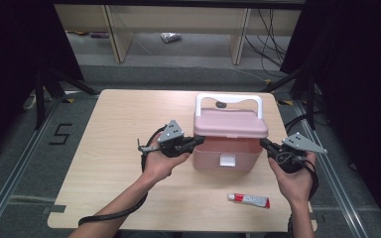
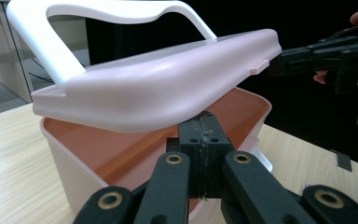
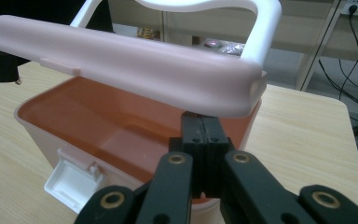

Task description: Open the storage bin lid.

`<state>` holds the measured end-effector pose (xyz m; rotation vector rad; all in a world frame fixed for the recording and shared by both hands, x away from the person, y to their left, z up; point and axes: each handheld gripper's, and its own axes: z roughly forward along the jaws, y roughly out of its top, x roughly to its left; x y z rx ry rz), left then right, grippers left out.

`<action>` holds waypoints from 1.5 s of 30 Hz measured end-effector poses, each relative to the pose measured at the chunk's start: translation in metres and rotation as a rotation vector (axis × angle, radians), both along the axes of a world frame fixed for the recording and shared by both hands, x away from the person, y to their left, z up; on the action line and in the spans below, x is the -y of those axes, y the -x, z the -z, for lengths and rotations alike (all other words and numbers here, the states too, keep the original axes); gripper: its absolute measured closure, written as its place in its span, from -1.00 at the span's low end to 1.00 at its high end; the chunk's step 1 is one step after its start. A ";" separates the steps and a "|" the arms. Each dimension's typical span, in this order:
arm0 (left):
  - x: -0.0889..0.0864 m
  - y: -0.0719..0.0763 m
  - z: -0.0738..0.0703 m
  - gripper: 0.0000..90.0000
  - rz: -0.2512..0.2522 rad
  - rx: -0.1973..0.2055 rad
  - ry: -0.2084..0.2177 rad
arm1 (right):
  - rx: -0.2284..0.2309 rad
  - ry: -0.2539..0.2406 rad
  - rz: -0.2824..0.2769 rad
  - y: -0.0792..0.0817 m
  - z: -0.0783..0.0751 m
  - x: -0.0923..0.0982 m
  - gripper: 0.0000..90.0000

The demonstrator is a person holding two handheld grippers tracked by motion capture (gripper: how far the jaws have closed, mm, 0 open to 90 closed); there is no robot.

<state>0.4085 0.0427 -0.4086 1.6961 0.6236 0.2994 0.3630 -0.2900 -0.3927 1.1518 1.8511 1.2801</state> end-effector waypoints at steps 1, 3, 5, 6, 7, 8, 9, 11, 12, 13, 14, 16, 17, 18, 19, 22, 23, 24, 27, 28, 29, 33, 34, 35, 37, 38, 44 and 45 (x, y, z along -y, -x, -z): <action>0.000 0.000 0.000 0.99 -0.001 0.000 0.002 | 0.007 0.010 -0.006 -0.001 0.000 0.001 1.00; 0.001 0.000 0.000 0.99 -0.002 0.002 0.003 | 0.009 0.011 -0.004 -0.001 0.000 0.001 1.00; 0.001 0.000 0.000 0.99 -0.003 0.001 0.005 | -0.007 0.001 -0.011 0.000 0.000 0.000 1.00; 0.002 -0.001 0.000 0.99 -0.004 0.002 0.007 | -0.014 0.000 -0.007 0.001 0.000 -0.001 1.00; 0.002 -0.001 0.000 0.99 -0.004 0.004 0.007 | -0.010 0.000 -0.011 0.001 0.001 -0.001 1.00; 0.002 -0.001 0.000 0.99 -0.004 0.004 0.007 | -0.013 -0.002 -0.010 0.001 0.001 -0.002 1.00; 0.003 -0.001 -0.001 0.99 -0.005 0.006 0.007 | -0.004 -0.009 0.000 0.001 0.001 -0.004 1.00; 0.003 -0.001 -0.002 0.99 -0.004 0.006 0.006 | -0.019 -0.017 -0.006 0.002 0.001 -0.005 1.00; 0.003 -0.001 -0.003 0.99 -0.006 0.006 0.008 | -0.029 -0.020 -0.010 0.003 -0.001 -0.009 1.00; 0.003 -0.001 -0.003 0.99 -0.006 0.008 0.009 | -0.029 -0.020 -0.010 0.003 -0.001 -0.009 1.00; 0.003 -0.001 -0.004 0.99 -0.005 0.011 0.008 | -0.017 -0.007 -0.019 0.002 -0.002 -0.009 1.00; 0.004 -0.002 -0.005 0.99 -0.009 0.011 0.012 | -0.018 -0.015 -0.018 0.002 -0.002 -0.013 1.00; 0.004 -0.003 -0.008 0.99 -0.010 0.017 0.015 | -0.010 -0.003 -0.030 0.000 -0.003 -0.012 1.00; 0.004 -0.004 -0.009 0.99 -0.012 0.018 0.018 | -0.013 -0.012 -0.027 0.000 -0.003 -0.014 1.00; 0.004 -0.004 -0.009 0.99 -0.012 0.018 0.018 | -0.013 -0.012 -0.027 0.000 -0.003 -0.014 1.00; 0.005 -0.007 -0.016 0.99 -0.016 0.029 0.024 | -0.003 -0.022 -0.021 -0.001 -0.005 -0.017 1.00; 0.005 -0.007 -0.016 0.99 -0.016 0.029 0.024 | -0.003 -0.022 -0.021 -0.001 -0.005 -0.017 1.00; 0.005 -0.007 -0.017 0.99 -0.016 0.030 0.023 | 0.012 -0.017 -0.018 -0.002 -0.006 -0.017 1.00; 0.005 -0.007 -0.017 0.99 -0.014 0.033 0.022 | 0.024 -0.031 -0.018 -0.005 -0.009 -0.018 1.00; 0.005 -0.007 -0.016 0.98 -0.012 0.033 0.021 | 0.025 -0.041 -0.010 -0.006 -0.012 -0.020 1.00; 0.005 -0.005 -0.015 0.98 -0.010 0.031 0.026 | 0.025 -0.041 -0.010 -0.006 -0.012 -0.020 1.00; 0.007 0.006 -0.008 0.97 0.012 0.034 0.034 | 0.049 -0.016 -0.015 -0.009 -0.015 -0.021 1.00; 0.010 0.014 -0.002 0.97 0.031 0.046 0.032 | 0.041 -0.023 -0.013 -0.009 -0.016 -0.023 1.00; 0.010 0.014 -0.002 0.97 0.031 0.046 0.032 | 0.041 -0.023 -0.013 -0.009 -0.016 -0.023 1.00; 0.014 0.021 0.005 0.97 0.049 0.047 0.025 | 0.042 -0.026 -0.006 -0.010 -0.016 -0.023 1.00; 0.018 0.025 0.011 0.97 0.070 0.054 0.015 | 0.051 -0.023 -0.007 -0.011 -0.017 -0.022 1.00; 0.040 0.033 0.036 0.97 0.120 0.065 -0.030 | 0.042 -0.035 -0.004 -0.012 -0.019 -0.023 1.00; 0.043 0.032 0.039 0.97 0.125 0.069 -0.030 | 0.040 -0.038 -0.002 -0.012 -0.020 -0.024 1.00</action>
